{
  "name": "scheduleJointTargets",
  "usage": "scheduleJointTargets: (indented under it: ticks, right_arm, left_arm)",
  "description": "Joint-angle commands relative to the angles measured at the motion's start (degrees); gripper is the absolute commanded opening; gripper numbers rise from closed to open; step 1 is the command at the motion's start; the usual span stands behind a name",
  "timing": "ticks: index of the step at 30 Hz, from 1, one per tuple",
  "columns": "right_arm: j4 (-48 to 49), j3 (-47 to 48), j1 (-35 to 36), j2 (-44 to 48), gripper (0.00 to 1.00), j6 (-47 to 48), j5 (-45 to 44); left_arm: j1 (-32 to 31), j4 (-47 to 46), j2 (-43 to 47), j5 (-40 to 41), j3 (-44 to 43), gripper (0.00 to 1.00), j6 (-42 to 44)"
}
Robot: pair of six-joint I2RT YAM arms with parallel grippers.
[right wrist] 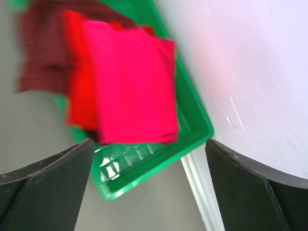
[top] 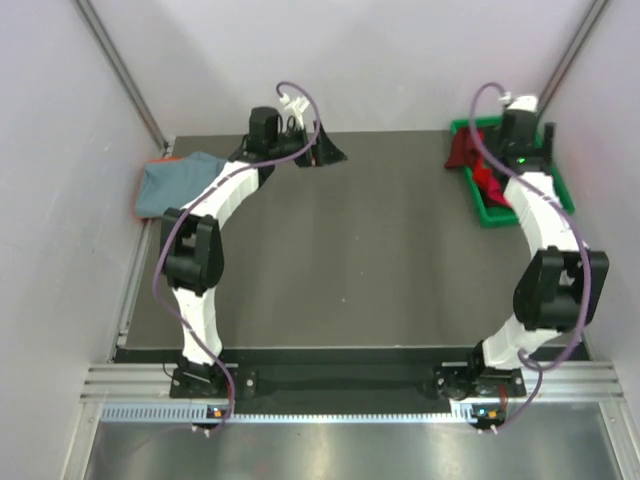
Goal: Fold and stack the t-shirts
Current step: Grab the tshirt from the pile
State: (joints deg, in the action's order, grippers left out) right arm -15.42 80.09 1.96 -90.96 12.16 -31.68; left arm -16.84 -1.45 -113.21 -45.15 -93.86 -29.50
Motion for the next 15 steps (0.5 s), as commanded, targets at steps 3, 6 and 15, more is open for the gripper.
scheduleJointTargets:
  ticks: [3,6,15]
  right_arm:
    - [-9.5,12.9,-13.4,-8.5,1.00,-9.3,14.7]
    - [-8.8,20.3,-14.1,-15.1,1.00,-7.8,15.5]
    - [-14.4,34.4,-14.0,-27.4,0.94,-10.0,34.3]
  left_arm:
    - [2.2,13.2,-8.7,12.8,-18.6,0.99,-2.8]
    - [3.8,15.3,-9.7,17.2,-20.2,0.99,1.5]
    - [3.8,21.5,-9.9,36.9,-17.5,0.88,13.4]
